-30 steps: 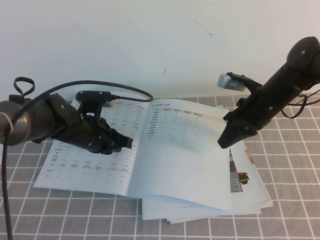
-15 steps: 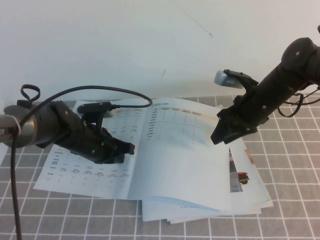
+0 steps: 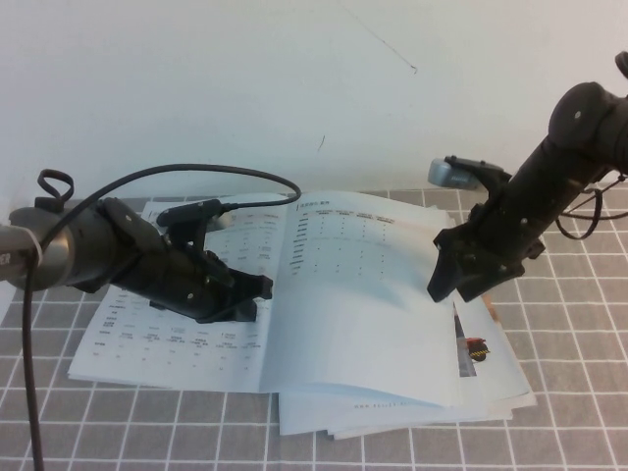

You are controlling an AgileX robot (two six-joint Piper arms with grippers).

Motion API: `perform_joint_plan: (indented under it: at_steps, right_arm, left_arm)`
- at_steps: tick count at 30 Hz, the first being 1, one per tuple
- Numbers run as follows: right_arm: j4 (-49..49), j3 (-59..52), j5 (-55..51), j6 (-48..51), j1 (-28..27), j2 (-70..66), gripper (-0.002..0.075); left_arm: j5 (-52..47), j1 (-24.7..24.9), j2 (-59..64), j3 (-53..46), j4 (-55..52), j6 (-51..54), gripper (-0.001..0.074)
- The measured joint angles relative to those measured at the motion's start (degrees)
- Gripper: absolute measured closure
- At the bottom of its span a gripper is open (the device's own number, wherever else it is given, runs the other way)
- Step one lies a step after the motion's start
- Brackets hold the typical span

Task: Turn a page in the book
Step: Open the closed book

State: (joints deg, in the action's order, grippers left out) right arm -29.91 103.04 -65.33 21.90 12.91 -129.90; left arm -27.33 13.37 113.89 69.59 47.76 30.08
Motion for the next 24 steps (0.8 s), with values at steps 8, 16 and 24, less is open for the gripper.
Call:
perform_joint_plan:
  at_steps: [8,16,24]
  right_arm:
    - [0.00,-0.11,-0.91,-0.36,0.00,-1.33,0.0317]
    - [5.36,-0.11,-0.52,-3.43,0.00,-1.33,0.0317]
    - [-0.80,-0.11,1.88,-1.85,0.00,-1.33,0.0317]
  left_arm:
    - [-3.41,0.00,0.00,-0.10,8.29,0.95,0.0738]
    - [-4.91,0.00,0.00,-0.19,10.56,2.07,0.0738]
    - [-4.91,0.00,1.24,-0.19,11.81,3.50,0.0738]
